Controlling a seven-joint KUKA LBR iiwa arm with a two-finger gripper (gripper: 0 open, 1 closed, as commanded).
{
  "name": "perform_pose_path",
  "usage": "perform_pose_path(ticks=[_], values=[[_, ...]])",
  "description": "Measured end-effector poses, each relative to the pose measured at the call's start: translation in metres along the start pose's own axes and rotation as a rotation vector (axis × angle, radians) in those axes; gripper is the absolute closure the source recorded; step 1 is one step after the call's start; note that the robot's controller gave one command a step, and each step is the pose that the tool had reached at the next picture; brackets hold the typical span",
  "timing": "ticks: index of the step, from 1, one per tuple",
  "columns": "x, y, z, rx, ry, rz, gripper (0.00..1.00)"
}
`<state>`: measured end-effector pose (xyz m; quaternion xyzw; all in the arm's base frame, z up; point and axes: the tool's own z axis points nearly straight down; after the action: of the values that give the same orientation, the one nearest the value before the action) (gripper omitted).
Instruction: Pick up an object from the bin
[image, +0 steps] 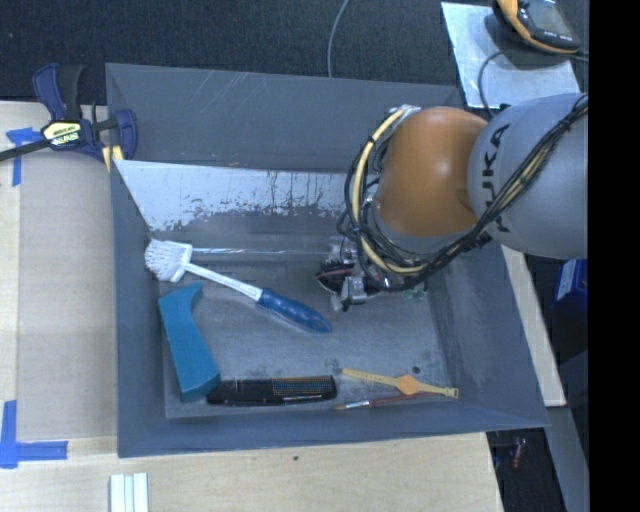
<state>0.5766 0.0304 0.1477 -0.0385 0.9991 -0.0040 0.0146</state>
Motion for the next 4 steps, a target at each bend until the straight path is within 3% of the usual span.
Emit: perform_pose_path(ticks=[1, 2, 3, 4], values=[[0.006, -0.009, -0.055, -0.001, 0.007, 0.008, 1.0], [-0.003, -0.006, 0.019, -0.002, 0.002, -0.123, 1.0], [0.003, -0.017, 0.041, -0.002, -0.003, -0.014, 1.0], [0.0, -0.019, 0.023, -0.001, -0.002, -0.027, 1.0]])
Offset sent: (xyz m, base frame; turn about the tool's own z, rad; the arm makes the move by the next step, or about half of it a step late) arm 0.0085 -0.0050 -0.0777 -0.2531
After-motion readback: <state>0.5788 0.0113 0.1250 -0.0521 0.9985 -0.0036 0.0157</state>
